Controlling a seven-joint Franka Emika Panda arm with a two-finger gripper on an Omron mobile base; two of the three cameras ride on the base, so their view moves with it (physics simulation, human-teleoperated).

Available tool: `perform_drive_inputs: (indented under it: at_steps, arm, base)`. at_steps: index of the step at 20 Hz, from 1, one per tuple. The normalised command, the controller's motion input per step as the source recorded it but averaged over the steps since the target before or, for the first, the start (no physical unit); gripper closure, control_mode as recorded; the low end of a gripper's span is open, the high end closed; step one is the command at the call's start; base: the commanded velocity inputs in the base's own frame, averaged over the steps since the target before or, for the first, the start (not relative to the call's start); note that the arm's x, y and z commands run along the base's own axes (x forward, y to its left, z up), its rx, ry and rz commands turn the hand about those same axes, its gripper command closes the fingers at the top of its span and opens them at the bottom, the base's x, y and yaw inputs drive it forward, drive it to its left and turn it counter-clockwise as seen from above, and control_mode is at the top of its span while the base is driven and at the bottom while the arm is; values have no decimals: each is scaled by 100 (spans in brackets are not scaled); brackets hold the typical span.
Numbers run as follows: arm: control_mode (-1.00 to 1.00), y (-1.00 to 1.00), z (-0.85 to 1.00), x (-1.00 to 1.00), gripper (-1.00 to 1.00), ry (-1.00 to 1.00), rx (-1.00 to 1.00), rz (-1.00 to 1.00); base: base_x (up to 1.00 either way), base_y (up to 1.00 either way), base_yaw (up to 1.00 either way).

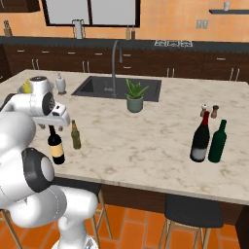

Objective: Move the plastic bottles in the middle to the plastics group, and the glass bottles in the middle to the glass group.

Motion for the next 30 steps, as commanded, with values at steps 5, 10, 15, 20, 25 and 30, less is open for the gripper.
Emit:
perform_drive_inputs:
  at_steps: [5,10,15,20,25,30]
  arm:
    - [-100,1,-13,2,-100,0,6,-12]
    - [-100,1,-5,1,100,-1,0,-9]
    - [-100,8,-5,0,100,-8,0,-1]
    - [-100,1,-10,2,100,-7,0,1]
    - [-100,-35,18,-45,100,-2,0,11]
    - [-100,-60,27,-65,100,-1,0,2]
  base:
    - [0,0,0]
    - [0,0,0]
    - [0,0,0]
    - [0,0,0]
    - [0,0,0]
    - [0,0,0]
